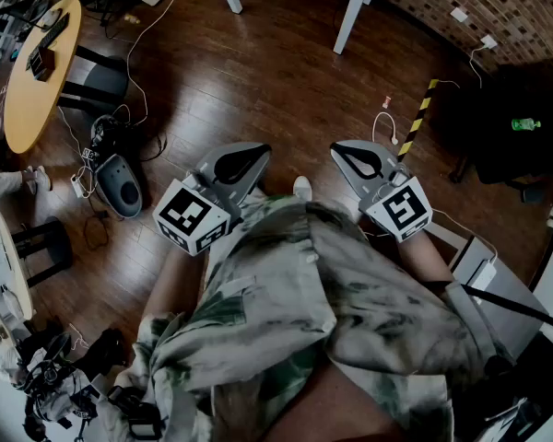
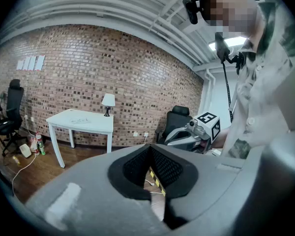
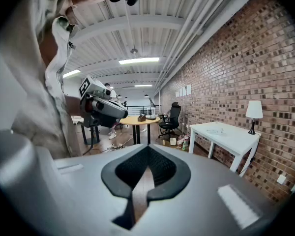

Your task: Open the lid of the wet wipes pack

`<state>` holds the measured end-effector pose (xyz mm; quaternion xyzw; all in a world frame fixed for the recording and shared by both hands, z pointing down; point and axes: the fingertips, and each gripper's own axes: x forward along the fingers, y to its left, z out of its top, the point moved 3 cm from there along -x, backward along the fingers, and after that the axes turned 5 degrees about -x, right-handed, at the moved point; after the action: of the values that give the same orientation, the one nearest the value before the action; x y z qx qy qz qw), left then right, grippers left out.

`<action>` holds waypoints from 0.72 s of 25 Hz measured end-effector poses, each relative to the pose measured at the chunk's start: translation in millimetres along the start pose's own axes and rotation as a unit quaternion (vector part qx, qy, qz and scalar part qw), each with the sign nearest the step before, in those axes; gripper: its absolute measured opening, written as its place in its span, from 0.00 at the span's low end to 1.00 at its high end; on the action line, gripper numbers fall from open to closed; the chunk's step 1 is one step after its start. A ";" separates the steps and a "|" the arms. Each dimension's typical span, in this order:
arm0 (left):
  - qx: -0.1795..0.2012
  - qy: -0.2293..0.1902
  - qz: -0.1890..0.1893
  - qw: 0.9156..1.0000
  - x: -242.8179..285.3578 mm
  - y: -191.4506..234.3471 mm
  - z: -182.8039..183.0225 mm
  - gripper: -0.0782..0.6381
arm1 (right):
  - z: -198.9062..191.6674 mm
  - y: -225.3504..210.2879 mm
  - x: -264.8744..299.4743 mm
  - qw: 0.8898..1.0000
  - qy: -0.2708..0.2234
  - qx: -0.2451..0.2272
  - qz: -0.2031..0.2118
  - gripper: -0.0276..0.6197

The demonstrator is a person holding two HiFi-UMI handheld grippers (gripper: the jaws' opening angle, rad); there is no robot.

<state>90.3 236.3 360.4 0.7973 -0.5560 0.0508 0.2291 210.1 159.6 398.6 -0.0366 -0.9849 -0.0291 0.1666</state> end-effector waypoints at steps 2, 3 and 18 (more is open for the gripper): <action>0.000 0.001 -0.003 1.000 8.3 10.2 3.5 0.11 | 0.2 -10.8 7.0 1.000 -0.001 0.002 -0.002 0.05; -0.001 0.001 -0.004 1.000 12.7 15.7 4.8 0.11 | -0.4 -16.2 11.0 1.000 0.000 0.003 -0.003 0.05; 0.008 -0.008 -0.063 0.998 144.6 170.0 67.2 0.11 | -1.2 -171.5 101.0 0.999 0.025 0.010 -0.037 0.05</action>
<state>-21.6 36.1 401.7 0.8330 -0.5058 0.0344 0.2214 101.3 -4.9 425.3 0.0022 -0.9813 -0.0266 0.1904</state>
